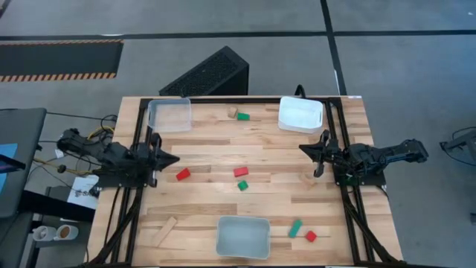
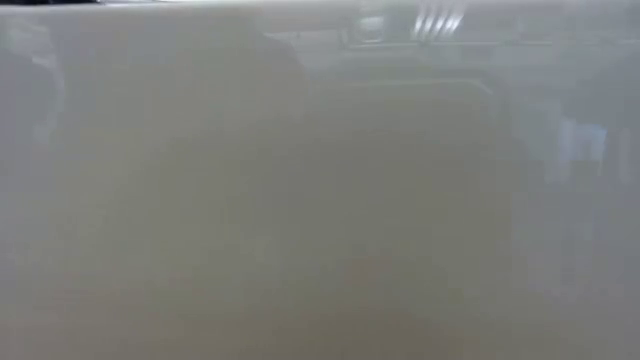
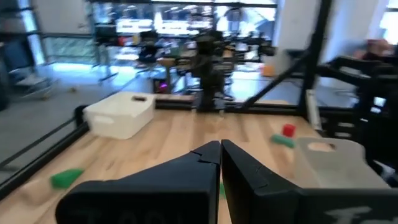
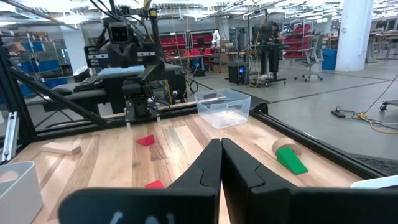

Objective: Sort & place blocks by color
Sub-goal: Adjust the gray bin on the table

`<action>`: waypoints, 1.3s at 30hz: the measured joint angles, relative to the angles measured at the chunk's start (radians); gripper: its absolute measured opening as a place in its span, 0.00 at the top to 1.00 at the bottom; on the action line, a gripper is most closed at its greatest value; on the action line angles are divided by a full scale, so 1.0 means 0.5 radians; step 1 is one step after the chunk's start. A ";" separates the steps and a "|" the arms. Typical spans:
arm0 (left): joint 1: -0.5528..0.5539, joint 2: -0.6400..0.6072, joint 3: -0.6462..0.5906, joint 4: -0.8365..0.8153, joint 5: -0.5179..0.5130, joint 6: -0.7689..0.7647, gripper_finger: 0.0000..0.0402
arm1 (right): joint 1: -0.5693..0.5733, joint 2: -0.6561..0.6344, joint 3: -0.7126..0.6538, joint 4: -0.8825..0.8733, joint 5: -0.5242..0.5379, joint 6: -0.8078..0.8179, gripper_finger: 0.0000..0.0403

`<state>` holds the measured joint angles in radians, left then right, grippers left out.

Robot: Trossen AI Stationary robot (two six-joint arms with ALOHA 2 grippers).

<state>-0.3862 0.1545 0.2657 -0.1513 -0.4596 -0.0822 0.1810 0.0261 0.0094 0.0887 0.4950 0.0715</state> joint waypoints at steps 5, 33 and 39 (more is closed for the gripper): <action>0.000 0.073 0.000 0.038 -0.046 -0.017 1.00 | 0.000 0.000 0.001 0.000 0.001 0.000 0.93; -0.046 0.423 -0.001 0.196 0.807 -0.540 0.99 | 0.000 -0.001 0.000 0.000 0.001 0.000 0.93; -0.185 0.959 0.018 0.478 0.806 -0.508 0.94 | -0.001 0.000 0.001 0.000 0.001 0.000 0.93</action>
<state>-0.4789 0.6340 0.2746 0.0878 -0.0568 -0.3362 0.1806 0.0259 0.0097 0.0887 0.4953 0.0715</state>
